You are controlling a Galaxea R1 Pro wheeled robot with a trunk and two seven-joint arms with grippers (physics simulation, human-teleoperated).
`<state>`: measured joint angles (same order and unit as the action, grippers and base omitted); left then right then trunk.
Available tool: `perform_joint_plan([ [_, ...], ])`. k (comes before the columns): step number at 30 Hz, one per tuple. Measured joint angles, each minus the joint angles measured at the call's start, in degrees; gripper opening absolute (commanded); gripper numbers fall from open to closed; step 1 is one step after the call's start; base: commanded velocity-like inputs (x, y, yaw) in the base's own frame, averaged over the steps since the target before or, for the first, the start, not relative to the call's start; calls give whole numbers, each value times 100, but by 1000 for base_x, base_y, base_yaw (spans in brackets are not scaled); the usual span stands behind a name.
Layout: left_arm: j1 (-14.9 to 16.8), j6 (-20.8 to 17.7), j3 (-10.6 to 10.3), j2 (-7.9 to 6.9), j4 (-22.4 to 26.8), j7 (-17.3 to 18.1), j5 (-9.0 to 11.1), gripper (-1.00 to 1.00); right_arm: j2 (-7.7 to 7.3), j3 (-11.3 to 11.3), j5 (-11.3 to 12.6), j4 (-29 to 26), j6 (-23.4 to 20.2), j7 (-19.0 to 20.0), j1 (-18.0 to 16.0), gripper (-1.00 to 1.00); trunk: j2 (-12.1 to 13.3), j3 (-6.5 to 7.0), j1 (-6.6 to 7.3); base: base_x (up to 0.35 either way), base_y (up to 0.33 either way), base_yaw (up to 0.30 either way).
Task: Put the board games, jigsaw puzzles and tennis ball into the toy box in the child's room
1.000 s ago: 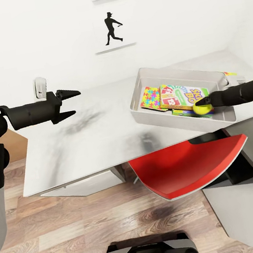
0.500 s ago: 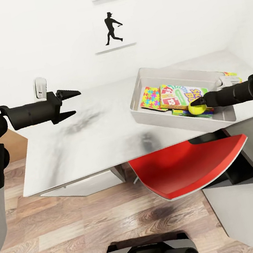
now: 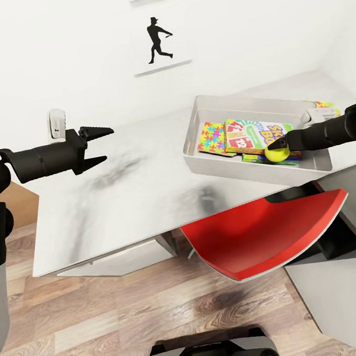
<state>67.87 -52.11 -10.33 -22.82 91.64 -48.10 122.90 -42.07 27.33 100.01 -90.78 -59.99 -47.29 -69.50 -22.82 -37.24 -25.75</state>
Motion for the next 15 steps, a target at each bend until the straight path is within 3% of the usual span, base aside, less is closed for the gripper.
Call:
perform_joint_plan([
  [15,0,0,0,0,0,0,2,100,41,3,0,97,0,-45,0,-100,0,0,0,0,0,0],
])
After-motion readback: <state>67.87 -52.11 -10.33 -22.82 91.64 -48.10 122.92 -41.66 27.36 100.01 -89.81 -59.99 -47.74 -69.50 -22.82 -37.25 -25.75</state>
